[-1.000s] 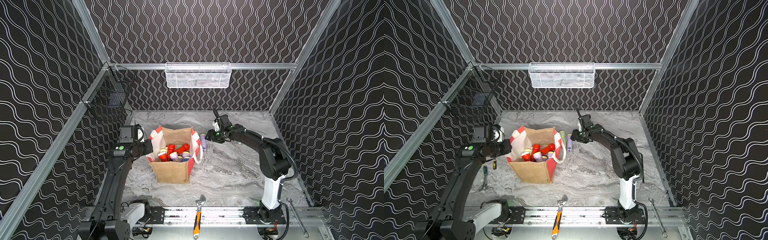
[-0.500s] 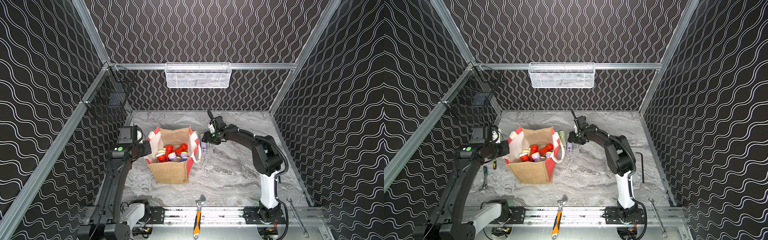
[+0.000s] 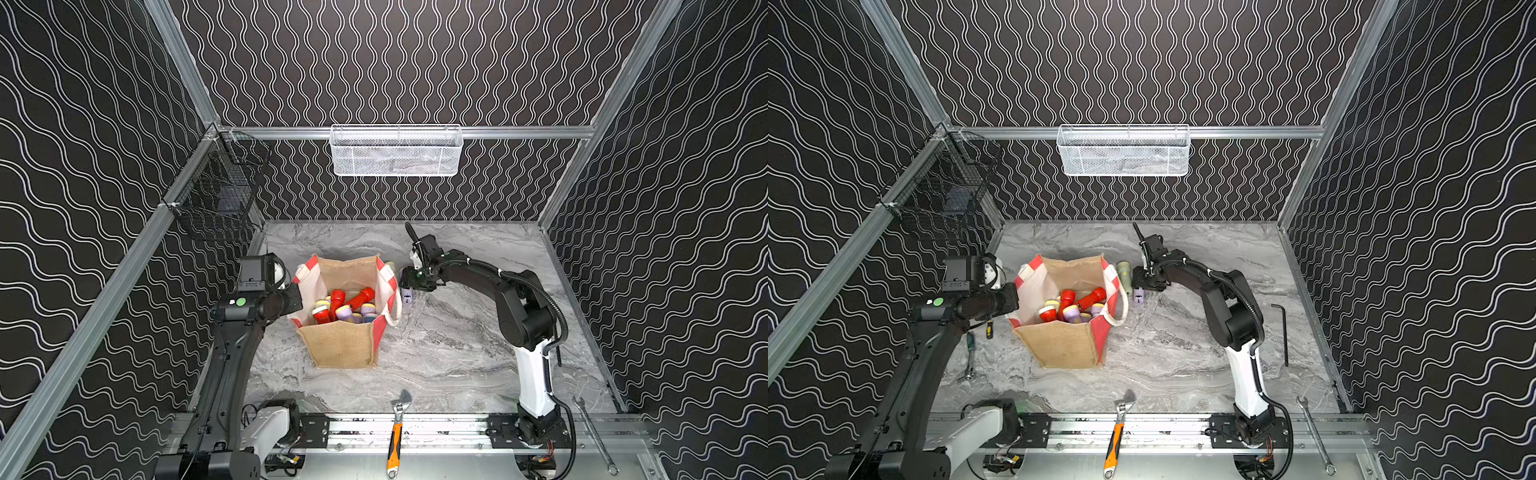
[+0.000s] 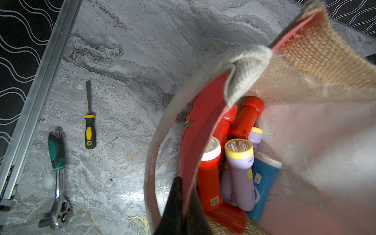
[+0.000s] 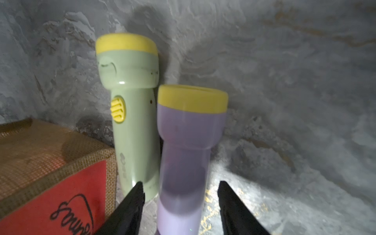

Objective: Put the flashlights into the tote bags
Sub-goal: Pick up the flashlight from the center of the board.

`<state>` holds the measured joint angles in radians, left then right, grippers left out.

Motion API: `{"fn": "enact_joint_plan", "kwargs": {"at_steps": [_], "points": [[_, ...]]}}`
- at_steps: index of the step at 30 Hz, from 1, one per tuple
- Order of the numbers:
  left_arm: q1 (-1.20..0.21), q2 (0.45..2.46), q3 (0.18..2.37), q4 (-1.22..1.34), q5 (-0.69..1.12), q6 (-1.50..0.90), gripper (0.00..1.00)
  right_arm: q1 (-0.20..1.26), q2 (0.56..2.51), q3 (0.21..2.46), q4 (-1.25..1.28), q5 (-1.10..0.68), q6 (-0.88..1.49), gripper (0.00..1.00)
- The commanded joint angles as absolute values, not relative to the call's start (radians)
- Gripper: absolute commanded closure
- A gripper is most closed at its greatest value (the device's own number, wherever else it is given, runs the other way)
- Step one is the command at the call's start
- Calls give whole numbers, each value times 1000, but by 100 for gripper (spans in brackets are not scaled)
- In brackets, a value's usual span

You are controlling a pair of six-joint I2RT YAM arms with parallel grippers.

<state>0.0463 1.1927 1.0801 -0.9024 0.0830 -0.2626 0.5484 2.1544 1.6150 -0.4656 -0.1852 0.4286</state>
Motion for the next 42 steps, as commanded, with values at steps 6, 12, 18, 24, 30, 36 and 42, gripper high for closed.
{"fn": "enact_joint_plan", "kwargs": {"at_steps": [6,12,18,24,30,36,42], "points": [[50,1181,1078,-873,82,-261,100,558,2206,1671,-546,-116,425,40],[50,1186,1081,-870,91,-260,100,566,2230,1695,-576,-59,410,45],[49,1181,1086,-873,90,-262,100,591,2289,1733,-632,2,394,47],[49,1171,1083,-875,86,-261,100,592,2288,1721,-645,19,387,55],[49,1164,1083,-874,90,-261,100,592,2252,1693,-656,46,377,68],[49,1152,1083,-876,91,-264,100,591,2149,1661,-651,34,359,74],[49,1149,1086,-870,107,-271,100,590,2001,1661,-649,16,349,74]]}}
